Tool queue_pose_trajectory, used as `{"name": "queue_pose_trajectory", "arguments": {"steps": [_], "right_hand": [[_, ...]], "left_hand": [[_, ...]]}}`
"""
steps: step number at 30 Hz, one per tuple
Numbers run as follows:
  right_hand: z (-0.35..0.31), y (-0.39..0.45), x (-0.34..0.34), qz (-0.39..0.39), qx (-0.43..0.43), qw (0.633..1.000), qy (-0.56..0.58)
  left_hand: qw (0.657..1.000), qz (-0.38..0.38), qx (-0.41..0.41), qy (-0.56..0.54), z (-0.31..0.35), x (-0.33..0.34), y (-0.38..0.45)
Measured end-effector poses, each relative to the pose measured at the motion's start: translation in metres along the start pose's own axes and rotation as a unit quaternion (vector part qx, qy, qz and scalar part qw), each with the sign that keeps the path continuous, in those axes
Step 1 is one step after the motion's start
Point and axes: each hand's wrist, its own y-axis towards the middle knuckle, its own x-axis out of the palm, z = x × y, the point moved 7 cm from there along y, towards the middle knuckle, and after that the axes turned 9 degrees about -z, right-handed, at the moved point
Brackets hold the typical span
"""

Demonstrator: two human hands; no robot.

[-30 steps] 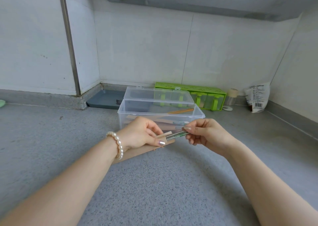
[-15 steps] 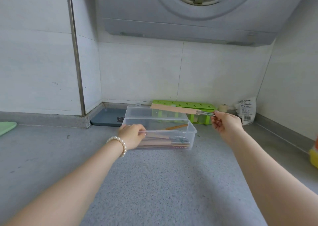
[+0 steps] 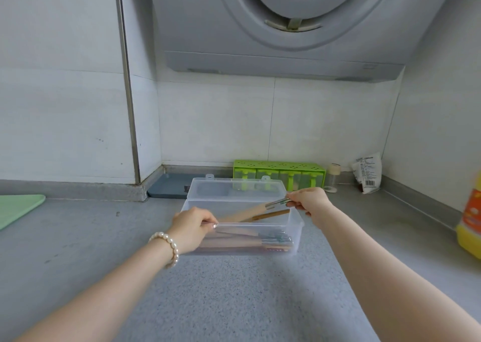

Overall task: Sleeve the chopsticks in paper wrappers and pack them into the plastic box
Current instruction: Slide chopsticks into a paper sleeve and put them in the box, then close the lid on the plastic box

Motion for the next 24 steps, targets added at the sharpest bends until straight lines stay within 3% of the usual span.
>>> {"name": "queue_pose_trajectory", "arguments": {"steps": [4, 7, 9, 12, 15, 17, 20, 24], "right_hand": [[0.003, -0.003, 0.010, 0.020, -0.034, 0.992, -0.119], [-0.001, -0.010, 0.015, 0.067, -0.082, 0.937, -0.332], [-0.003, -0.014, 0.015, 0.086, -0.118, 0.912, -0.383], [0.000, -0.013, 0.009, 0.079, -0.125, 0.933, -0.328], [0.004, -0.010, 0.006, 0.056, -0.103, 0.961, -0.252], [0.006, -0.007, 0.008, 0.035, -0.082, 0.974, -0.207], [0.008, -0.001, 0.014, -0.003, -0.046, 0.990, -0.130], [0.009, 0.009, 0.027, -0.054, 0.007, 0.996, -0.072]], "left_hand": [[1.000, -0.016, 0.013, 0.003, 0.003, -0.002, -0.007], [0.999, -0.043, 0.011, 0.015, 0.004, -0.002, -0.007], [0.999, -0.045, -0.003, 0.025, 0.003, -0.004, -0.005], [1.000, -0.003, -0.020, 0.001, 0.002, -0.010, -0.001], [0.991, 0.120, -0.060, -0.018, -0.007, -0.030, 0.004], [0.980, 0.157, -0.118, -0.004, -0.020, -0.041, 0.011], [0.970, 0.099, -0.204, -0.090, -0.030, -0.039, 0.027], [0.950, 0.055, -0.211, -0.225, -0.027, -0.029, 0.040]]}}
